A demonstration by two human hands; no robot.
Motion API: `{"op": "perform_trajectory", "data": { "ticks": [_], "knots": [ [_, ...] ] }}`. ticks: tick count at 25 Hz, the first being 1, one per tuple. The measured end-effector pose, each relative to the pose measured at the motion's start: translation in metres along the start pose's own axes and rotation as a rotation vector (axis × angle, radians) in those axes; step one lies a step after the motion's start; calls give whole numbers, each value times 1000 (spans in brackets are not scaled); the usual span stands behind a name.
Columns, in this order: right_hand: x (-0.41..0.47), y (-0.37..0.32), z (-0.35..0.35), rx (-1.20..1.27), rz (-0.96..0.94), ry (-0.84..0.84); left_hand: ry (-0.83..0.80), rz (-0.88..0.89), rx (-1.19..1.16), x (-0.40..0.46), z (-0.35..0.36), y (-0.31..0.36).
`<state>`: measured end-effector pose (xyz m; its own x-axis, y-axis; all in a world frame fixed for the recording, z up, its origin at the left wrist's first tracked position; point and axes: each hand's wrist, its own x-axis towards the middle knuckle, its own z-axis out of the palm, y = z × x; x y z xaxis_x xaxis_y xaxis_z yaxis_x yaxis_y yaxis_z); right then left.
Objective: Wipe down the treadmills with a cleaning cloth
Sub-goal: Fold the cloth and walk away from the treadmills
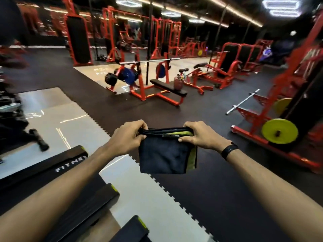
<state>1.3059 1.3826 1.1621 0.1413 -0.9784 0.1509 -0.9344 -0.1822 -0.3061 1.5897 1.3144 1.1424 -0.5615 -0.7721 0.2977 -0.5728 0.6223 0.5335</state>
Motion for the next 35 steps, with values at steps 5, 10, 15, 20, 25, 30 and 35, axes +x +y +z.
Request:
{"op": "perform_trajectory", "data": {
  "ticks": [5,10,15,20,25,30,35],
  "knots": [
    [47,86,24,-8,81,-15,-52,12,3,106,61,-31],
    [124,181,15,-93,128,-25,-114,23,-94,233,116,-64],
    [190,272,2,-89,167,32,-115,82,-121,357,158,-75],
    [271,388,18,-65,180,20,-107,85,-112,470,232,-105],
    [375,557,44,-170,59,-6,14,50,-159,619,356,-146],
    [480,761,60,-197,7,108,91,127,-168,800,493,-167],
    [612,893,14,-66,45,140,60,156,-53,980,498,-165]
  ]
}}
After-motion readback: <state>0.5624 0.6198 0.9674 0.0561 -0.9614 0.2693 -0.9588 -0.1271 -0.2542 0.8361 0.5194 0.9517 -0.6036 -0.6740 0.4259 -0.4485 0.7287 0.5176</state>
